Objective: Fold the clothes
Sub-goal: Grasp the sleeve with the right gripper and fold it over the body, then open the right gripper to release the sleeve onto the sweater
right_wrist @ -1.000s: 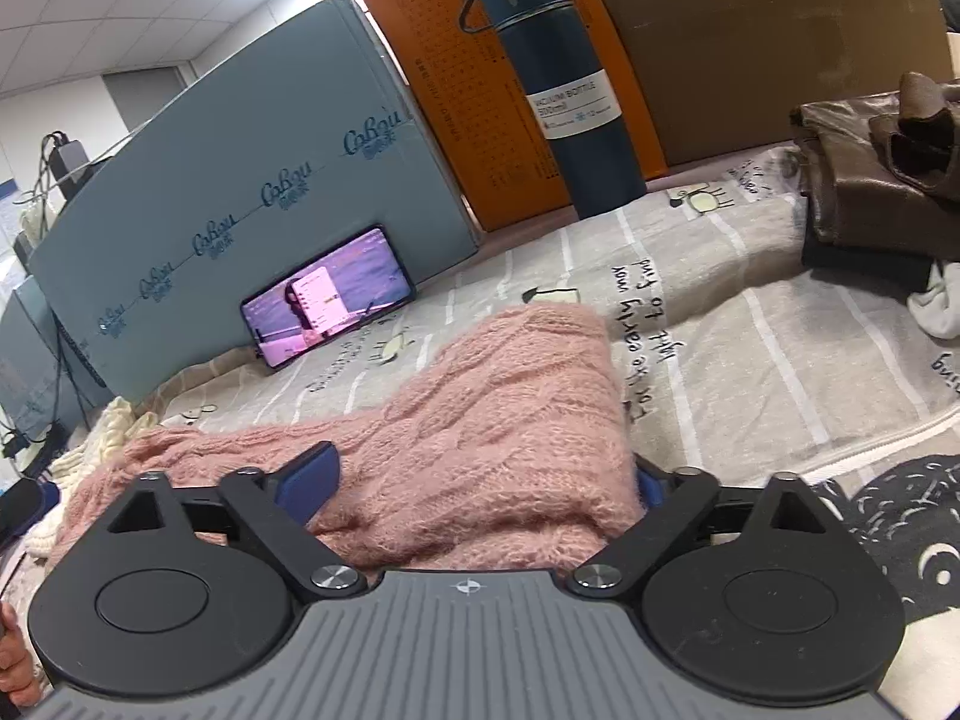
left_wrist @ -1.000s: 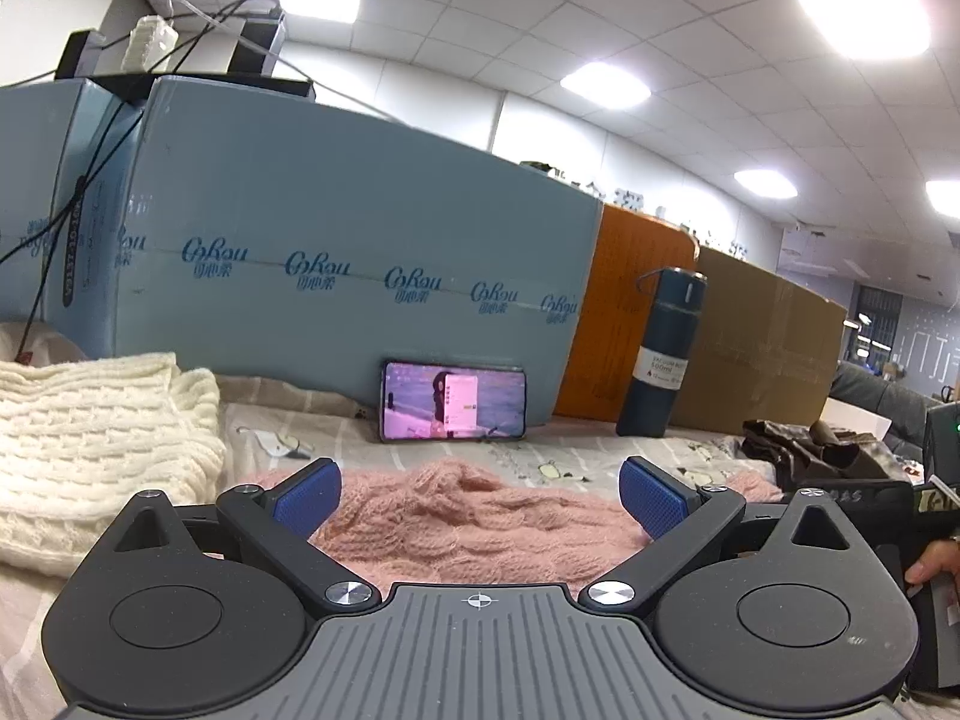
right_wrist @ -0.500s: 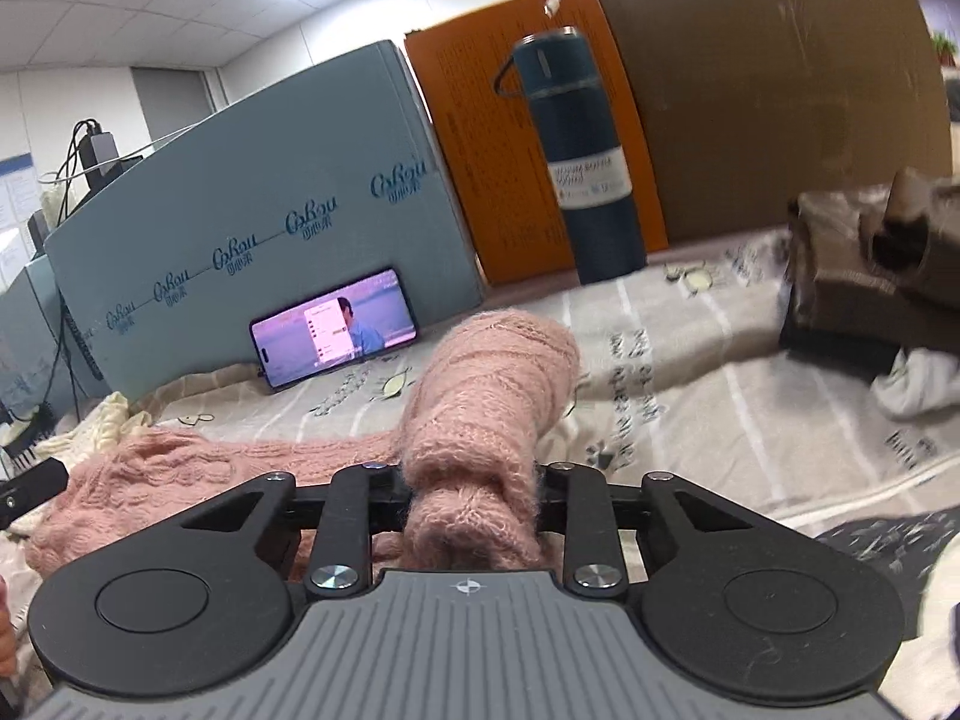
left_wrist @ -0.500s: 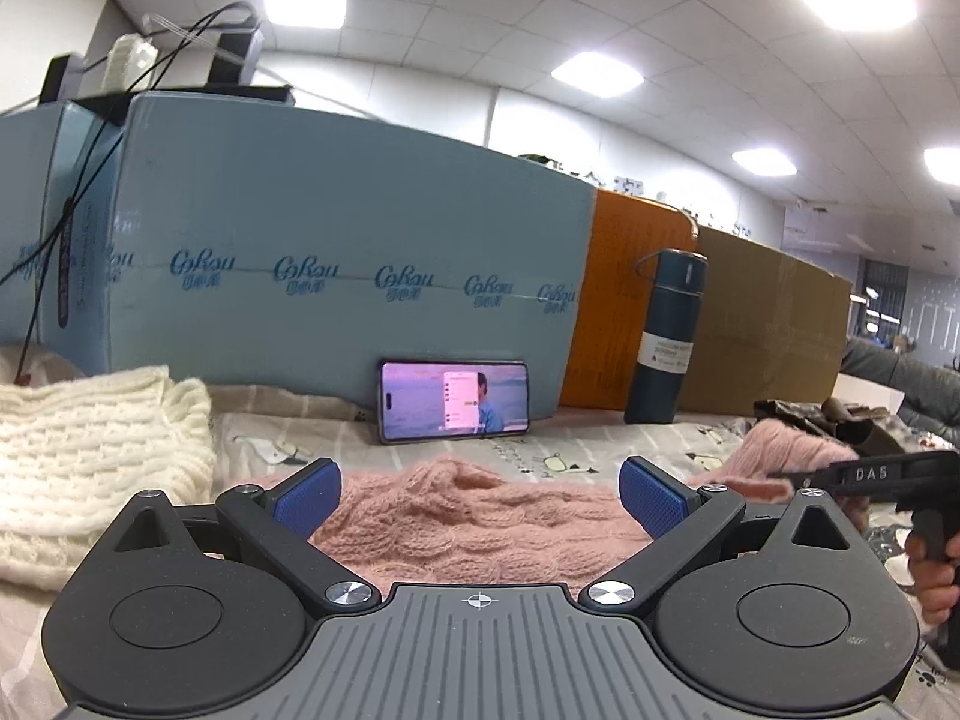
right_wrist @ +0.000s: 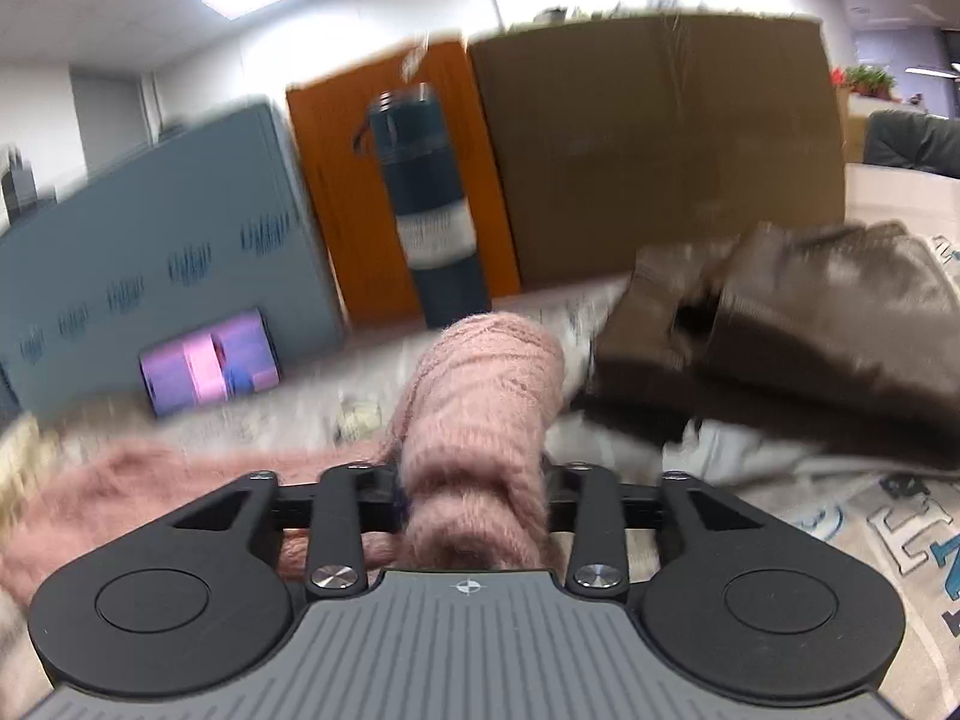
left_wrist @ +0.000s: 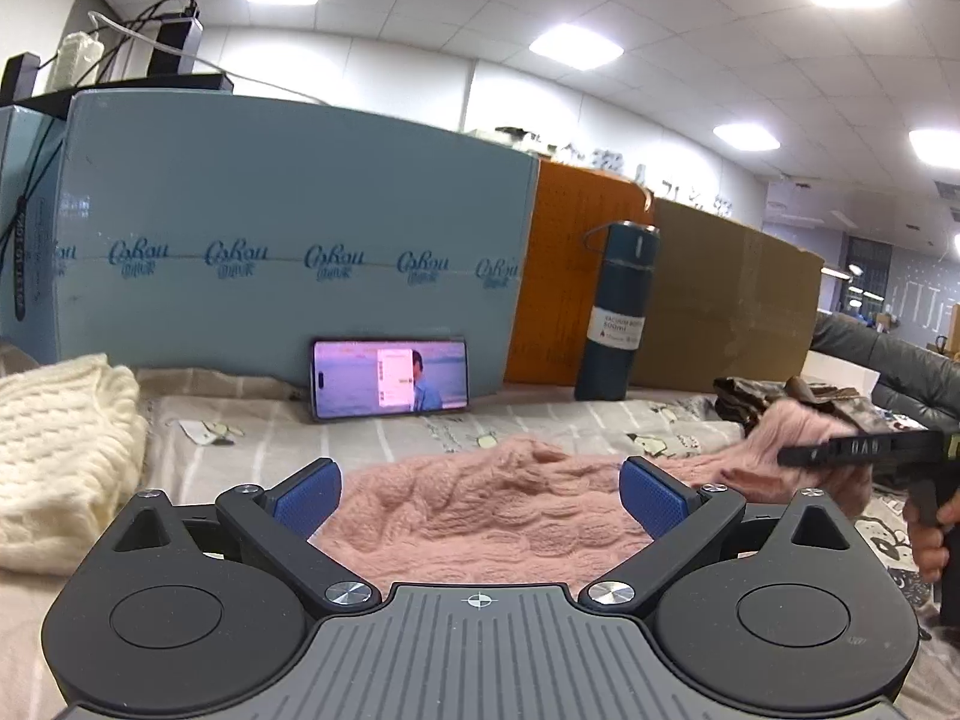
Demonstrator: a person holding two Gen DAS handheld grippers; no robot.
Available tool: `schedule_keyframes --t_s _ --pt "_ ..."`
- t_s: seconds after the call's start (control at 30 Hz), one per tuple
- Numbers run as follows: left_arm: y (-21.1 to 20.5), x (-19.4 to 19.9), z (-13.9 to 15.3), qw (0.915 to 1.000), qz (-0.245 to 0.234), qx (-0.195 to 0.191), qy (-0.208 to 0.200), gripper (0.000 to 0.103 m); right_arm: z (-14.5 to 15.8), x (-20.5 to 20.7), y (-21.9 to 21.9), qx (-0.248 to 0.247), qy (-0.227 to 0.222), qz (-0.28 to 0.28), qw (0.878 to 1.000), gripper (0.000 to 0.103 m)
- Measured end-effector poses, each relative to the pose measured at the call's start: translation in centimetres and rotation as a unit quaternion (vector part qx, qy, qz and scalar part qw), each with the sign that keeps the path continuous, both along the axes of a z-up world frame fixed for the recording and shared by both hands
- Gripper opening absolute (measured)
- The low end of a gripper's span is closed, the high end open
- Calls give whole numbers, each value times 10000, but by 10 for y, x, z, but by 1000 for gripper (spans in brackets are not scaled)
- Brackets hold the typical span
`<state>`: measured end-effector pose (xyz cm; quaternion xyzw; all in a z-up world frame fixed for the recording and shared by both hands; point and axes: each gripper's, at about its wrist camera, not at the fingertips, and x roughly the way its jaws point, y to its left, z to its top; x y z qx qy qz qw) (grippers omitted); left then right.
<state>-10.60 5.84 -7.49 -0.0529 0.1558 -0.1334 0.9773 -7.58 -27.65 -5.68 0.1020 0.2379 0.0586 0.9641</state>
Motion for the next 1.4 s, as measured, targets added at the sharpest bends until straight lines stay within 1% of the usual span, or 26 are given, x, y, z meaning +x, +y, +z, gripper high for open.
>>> schedule_keyframes --t_s 0.03,0.07,0.1,0.17,0.2,0.23,0.27,0.3,0.33,0.43,0.5,0.57,0.67,0.73,0.93,1.2,1.4 --pt "-2 1 0 10000 21 2 42 101 -3 0 1 -104 35 0 9999 36" --pt "-4 1 0 10000 48 -4 73 101 -5 1 2 -167 78 36 9998 46" --pt "-4 2 -1 9999 79 -13 99 101 -6 1 3 -228 122 74 9996 65" --pt "-4 4 -1 9998 140 -95 124 101 -9 4 6 -341 189 92 9992 86" --pt "-4 5 -1 9997 170 -143 134 101 -10 5 8 -397 223 101 9989 86" --pt "-4 6 -1 9995 198 -188 162 101 -13 7 13 -621 318 56 9975 86" --pt "-4 7 -1 9993 221 -223 195 101 -17 9 17 -770 343 26 9964 92" --pt "-4 8 -2 9992 231 -245 211 101 -22 11 20 -917 365 -4 9951 103" --pt "-4 8 -3 9992 228 -254 214 101 -27 12 21 -974 427 -77 9943 103" --pt "-4 8 -5 9992 159 -274 238 101 -32 18 14 -726 645 -16 9953 103" --pt "-3 9 -6 9991 105 -323 254 101 -35 18 2 -311 700 28 9971 103" --pt "-2 9 -8 9989 51 -376 274 101 -35 16 -9 85 642 71 9979 103" --pt "-2 9 -10 9987 -45 -429 268 101 -37 13 -16 350 569 92 9977 103" --pt "-2 8 -9 9987 -61 -432 244 101 -37 12 -15 335 572 92 9978 103" --pt "-3 6 -9 9990 -57 -402 195 101 -36 15 -5 15 648 72 9979 103" --pt "-4 5 -11 9992 -71 -349 178 101 -36 18 -4 41 646 71 9979 103" --pt "-3 7 -13 9990 -72 -383 240 101 -37 17 -5 42 643 75 9979 103"
